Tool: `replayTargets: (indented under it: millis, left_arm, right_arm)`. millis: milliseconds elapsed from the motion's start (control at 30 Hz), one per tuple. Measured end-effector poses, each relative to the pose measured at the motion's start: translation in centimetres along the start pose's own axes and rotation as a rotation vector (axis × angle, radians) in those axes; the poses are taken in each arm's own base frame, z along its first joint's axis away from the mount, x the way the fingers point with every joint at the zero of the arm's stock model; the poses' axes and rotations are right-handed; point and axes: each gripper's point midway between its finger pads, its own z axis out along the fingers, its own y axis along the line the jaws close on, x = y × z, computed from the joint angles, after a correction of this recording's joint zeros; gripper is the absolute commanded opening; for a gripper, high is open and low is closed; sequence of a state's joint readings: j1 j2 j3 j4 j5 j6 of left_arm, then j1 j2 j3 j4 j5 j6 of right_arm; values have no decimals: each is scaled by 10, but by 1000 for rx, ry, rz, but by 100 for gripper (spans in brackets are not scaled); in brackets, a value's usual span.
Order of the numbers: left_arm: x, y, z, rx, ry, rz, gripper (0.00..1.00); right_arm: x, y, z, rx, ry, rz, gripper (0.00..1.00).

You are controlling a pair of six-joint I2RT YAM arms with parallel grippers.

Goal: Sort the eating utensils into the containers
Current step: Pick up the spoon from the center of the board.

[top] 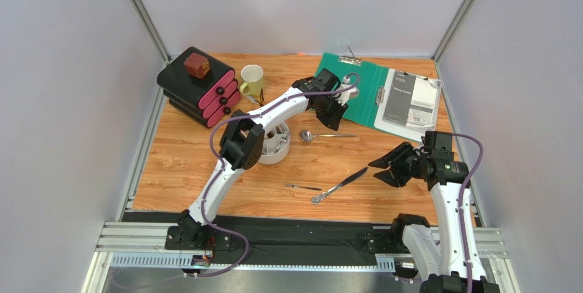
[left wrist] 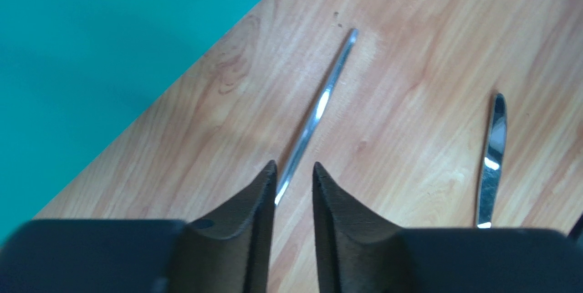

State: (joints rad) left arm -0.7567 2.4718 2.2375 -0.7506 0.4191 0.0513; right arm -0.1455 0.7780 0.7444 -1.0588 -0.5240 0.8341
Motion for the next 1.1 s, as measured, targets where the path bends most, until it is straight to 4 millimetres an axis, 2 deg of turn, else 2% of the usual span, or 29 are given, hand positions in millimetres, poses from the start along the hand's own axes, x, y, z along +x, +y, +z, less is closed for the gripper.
replayTargets:
  millis: [67, 267, 433, 600, 833, 1100]
  left_arm:
    - [-2, -7, -6, 3, -2, 12, 43]
    - [-12, -15, -24, 4, -31, 29, 42]
    - [7, -5, -19, -10, 15, 0, 41]
    - [15, 4, -15, -28, 37, -13, 41]
    - [18, 5, -12, -30, 47, -17, 41]
    - [35, 6, -4, -22, 86, -34, 41]
  right_arm:
    - [1, -2, 2, 5, 5, 20, 44]
    - [0, 0, 2, 1, 3, 45, 45]
    - [1, 2, -1, -12, -8, 48, 44]
    - [3, 4, -5, -33, -25, 38, 45]
    - [4, 1, -4, -29, -22, 43, 44]
    - [3, -2, 0, -10, -7, 56, 44]
